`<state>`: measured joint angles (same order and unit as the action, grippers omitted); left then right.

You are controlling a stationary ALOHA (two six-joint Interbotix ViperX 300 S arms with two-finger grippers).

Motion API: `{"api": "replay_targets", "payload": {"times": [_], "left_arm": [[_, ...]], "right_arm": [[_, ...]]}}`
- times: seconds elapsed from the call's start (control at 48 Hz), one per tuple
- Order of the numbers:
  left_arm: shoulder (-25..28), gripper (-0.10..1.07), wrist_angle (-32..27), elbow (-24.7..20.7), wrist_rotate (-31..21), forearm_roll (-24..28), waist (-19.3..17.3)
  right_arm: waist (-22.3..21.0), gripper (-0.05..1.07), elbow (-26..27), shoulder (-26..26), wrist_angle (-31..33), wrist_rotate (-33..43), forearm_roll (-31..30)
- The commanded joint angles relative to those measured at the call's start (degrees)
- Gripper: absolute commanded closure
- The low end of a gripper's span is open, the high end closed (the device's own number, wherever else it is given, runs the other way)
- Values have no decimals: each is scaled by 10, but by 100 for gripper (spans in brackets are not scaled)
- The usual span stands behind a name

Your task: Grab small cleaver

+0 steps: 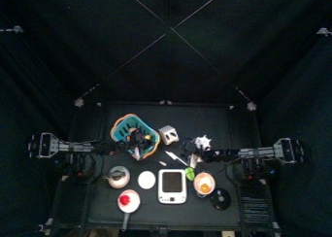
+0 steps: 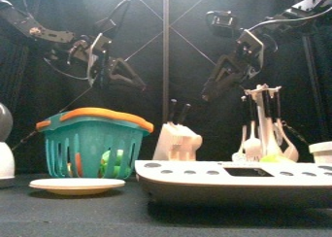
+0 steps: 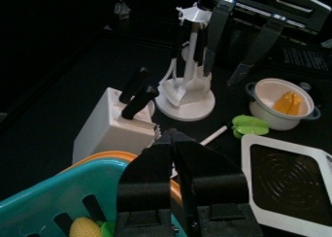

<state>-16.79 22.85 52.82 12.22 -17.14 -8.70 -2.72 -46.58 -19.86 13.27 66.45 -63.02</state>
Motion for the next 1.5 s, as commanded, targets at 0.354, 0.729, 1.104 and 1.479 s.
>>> {"api": "replay_targets", "payload": {"times": [0.354, 0.729, 1.104, 1.479], "left_arm": [[-1, 61, 40, 2, 6, 26, 11], [-1, 61, 40, 8, 5, 13, 11], [1, 61, 39, 10, 5, 13, 11], [82, 61, 40, -67, 4, -54, -29]], "right_arm": [[-8, 28, 82, 7, 110, 10, -47], [-43, 28, 165, 101, 201, 72, 54], [-67, 29, 174, 139, 185, 158, 14], [-67, 53, 171, 147, 178, 158, 16]]}}
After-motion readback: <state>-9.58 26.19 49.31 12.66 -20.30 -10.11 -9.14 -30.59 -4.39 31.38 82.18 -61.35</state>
